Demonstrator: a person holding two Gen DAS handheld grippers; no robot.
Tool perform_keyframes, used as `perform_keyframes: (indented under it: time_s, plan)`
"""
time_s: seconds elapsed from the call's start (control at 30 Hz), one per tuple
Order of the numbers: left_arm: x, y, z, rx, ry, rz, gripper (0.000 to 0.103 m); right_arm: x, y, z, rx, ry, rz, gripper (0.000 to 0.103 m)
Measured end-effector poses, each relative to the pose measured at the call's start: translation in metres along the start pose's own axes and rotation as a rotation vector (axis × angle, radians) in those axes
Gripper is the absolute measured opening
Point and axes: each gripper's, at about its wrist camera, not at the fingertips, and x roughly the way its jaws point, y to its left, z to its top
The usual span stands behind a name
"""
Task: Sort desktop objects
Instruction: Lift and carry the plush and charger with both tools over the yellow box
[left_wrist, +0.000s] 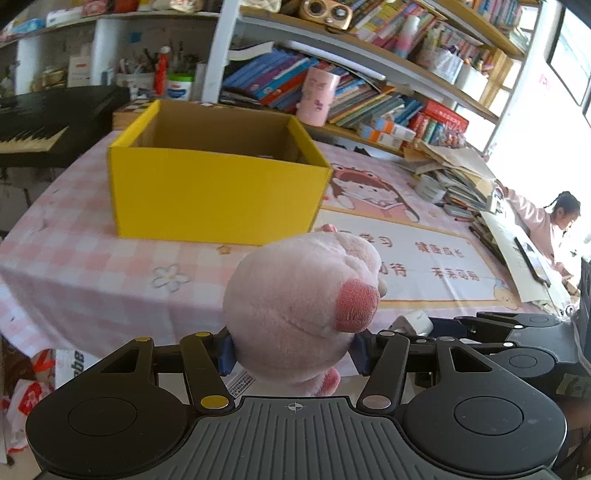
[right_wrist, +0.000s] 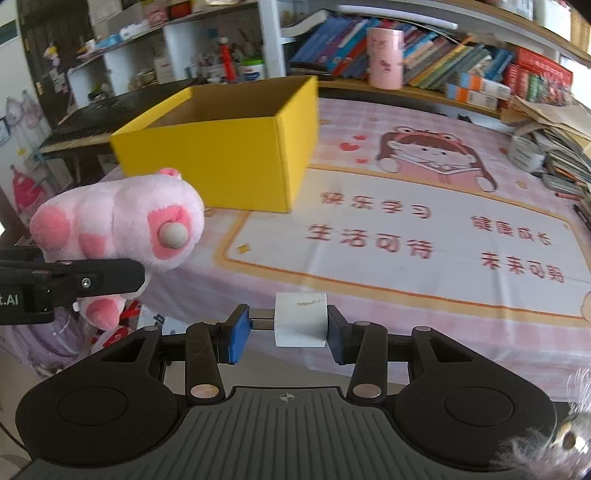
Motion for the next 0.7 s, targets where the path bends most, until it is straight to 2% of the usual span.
perform_keyframes:
  time_s: [0.47,0.7]
  plan:
    - [-0.028,0.039,-0.008,-0.064,-0.037,0.056,0.057,0.009,0.053,0.002,-0.085,0.022,0.075,0.040]
    - [-0.036,0.055,-0.004,-0.108,-0.058,0.105,0.057,0.016,0.066,0.012,-0.077,0.029,0.119,0.040]
